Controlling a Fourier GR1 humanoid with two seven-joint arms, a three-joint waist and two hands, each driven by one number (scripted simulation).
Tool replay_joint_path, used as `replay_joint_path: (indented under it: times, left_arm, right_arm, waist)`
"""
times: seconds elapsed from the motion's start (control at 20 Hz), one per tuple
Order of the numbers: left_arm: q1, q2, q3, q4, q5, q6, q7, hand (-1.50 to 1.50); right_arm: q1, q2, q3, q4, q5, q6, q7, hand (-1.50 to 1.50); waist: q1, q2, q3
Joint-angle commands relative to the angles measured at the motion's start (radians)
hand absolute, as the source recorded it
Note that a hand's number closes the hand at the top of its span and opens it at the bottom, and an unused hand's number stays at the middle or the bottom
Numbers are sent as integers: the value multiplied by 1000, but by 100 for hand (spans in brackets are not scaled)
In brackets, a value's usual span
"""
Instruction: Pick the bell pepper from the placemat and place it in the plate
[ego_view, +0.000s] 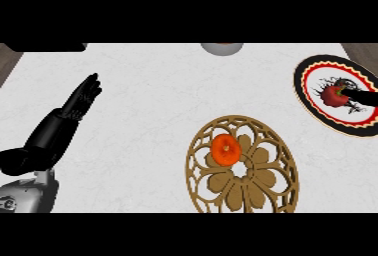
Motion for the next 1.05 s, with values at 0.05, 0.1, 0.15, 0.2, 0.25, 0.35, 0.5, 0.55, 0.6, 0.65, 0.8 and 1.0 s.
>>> replay_joint_path:
  times: [0.05,0.1,0.15,0.2,0.25,0.35,0.5,0.55,0.6,0.65,0.8,1.0]
  left_arm:
    - [20,-23,-22,43,-41,6,-53,0]
    - [9,1,5,-7,-18,-2,-10,0]
    - [-37,-25,1,42,-34,27,-1,0]
    - [-28,-14,7,49,-30,6,-22,0]
    - [14,-8,12,55,-31,-5,-77,0]
    - [8,-12,11,3,-18,-21,-28,0]
    - [-36,-41,-6,53,-57,12,-28,0]
    - [-4,-25,7,25,-35,-15,-8,0]
    - [-31,-50,-16,-20,-43,4,42,0]
    - [56,-28,-1,-36,-21,-31,-8,0]
    - [18,-30,23,15,-40,-25,-39,0]
    - [-23,-47,17,3,-52,-15,6,0]
  right_arm:
    - [63,-93,-85,-33,-135,209,-5,-150]
    - [115,-89,-97,-37,-158,251,-48,-150]
    - [129,-104,-103,-79,-180,291,-27,-150]
    - [145,-120,-103,-109,-193,301,4,-150]
    - [202,-156,-112,-97,-199,356,-40,-150]
    - [210,-150,-114,-111,-228,352,-37,-150]
    - [283,-201,-121,-185,-261,443,-2,-150]
    - [328,-196,-129,-205,-271,436,-23,-150]
    - [333,-196,-132,-165,-277,450,-67,-150]
    - [359,-234,-146,-212,-297,492,-20,-150]
    - [426,-223,-153,-208,-315,500,-79,-150]
    - [419,-288,-129,-209,-312,569,-65,-150]
  waist:
    - [-1,3,-1]
    - [1,1,0]
    - [-10,0,-1]
    - [-4,0,-1]
    - [-4,1,-1]
    - [8,3,-1]
    - [-1,1,-2]
    - [2,1,-1]
    - [6,2,-1]
    - [4,0,-1]
    - [6,3,-1]
    - [9,4,-1]
